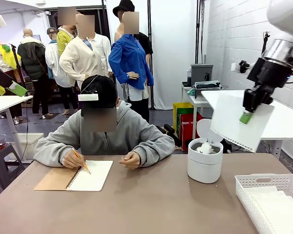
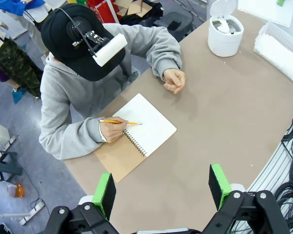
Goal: Sort the paper based on its condition.
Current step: If a person hands you a paper, place it in the Organizing basket , and if it's crumpled, put it in the Trash can.
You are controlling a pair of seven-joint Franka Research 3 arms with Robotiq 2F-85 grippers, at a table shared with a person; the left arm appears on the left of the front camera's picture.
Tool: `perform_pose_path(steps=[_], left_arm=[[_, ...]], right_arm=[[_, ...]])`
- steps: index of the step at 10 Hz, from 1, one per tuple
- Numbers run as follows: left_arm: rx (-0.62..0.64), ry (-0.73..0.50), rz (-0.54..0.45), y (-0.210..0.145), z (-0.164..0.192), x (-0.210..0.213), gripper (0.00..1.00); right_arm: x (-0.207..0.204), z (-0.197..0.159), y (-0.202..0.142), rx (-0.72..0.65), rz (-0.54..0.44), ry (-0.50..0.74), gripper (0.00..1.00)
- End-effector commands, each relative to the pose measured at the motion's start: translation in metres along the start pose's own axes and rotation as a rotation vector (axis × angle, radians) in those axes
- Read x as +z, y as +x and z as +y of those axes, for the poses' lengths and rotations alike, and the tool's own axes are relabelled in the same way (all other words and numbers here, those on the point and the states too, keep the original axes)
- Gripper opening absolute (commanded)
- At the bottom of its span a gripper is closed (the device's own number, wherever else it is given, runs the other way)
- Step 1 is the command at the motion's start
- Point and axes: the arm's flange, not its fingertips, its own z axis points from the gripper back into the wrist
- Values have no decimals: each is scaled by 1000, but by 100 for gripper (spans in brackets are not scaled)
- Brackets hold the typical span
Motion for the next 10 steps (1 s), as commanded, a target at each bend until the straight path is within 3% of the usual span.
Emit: perform_pose_path(steps=[1,6,7,10], left_arm=[[2,0,-1,-1,0,0,100],[2,0,-1,-1,0,0,100],[2,0,-1,-1,0,0,100],[2,0,-1,-1,0,0,100]], right_arm=[[-3,4,15,11,-9,1,0],[-4,3,9,16,2,1,0],[-12,-6,-3,15,49,-26,0],[-18,-24,-84,-44,119,-29,0]])
